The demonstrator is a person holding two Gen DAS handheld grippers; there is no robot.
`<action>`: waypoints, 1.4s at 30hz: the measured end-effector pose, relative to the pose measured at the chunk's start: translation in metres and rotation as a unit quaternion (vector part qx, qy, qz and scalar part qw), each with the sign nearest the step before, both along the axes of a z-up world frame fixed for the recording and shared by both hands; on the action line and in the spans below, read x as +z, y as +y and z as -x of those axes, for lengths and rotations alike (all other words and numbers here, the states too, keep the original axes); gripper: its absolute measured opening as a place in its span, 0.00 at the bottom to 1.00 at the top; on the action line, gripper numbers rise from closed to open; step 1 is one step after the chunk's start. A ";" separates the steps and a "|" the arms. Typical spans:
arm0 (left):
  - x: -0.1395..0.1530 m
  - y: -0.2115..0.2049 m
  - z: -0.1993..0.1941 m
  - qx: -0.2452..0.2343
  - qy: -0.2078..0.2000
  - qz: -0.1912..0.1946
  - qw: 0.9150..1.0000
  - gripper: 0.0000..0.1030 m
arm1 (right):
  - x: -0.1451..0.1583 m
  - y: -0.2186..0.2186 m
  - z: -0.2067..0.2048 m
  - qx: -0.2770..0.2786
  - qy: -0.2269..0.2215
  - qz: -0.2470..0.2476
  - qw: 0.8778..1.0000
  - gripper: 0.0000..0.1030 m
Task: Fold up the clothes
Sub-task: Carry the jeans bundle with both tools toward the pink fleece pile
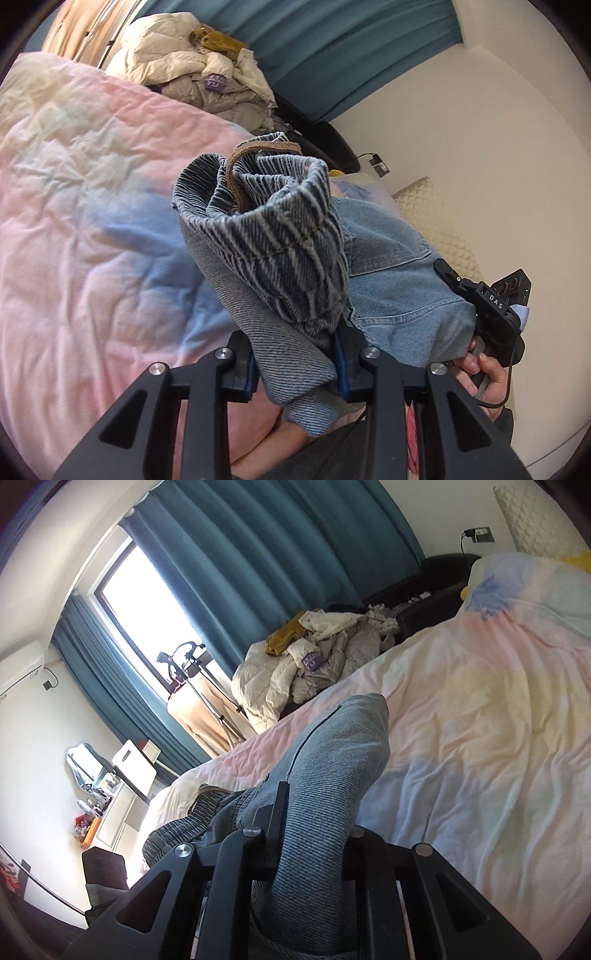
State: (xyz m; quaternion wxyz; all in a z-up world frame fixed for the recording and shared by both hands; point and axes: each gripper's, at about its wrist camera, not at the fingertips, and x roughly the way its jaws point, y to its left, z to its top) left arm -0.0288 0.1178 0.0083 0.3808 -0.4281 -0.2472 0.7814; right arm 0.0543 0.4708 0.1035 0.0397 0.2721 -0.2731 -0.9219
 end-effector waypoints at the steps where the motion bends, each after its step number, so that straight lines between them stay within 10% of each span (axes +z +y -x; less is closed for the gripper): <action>1: 0.006 0.012 -0.006 -0.009 0.007 -0.002 1.000 0.31 | 0.009 0.007 -0.011 -0.007 0.007 -0.004 1.000 0.12; 19: 0.073 0.224 -0.070 -0.225 0.079 -0.018 0.971 0.31 | 0.085 0.145 -0.221 -0.190 0.073 -0.068 0.977 0.12; 32: 0.040 0.384 -0.134 -0.426 0.104 0.037 0.898 0.31 | 0.016 0.205 -0.381 -0.361 0.033 -0.053 0.931 0.12; 42: -0.033 0.452 -0.146 -0.517 0.101 0.094 0.845 0.31 | -0.062 0.200 -0.405 -0.400 -0.060 -0.095 0.910 0.12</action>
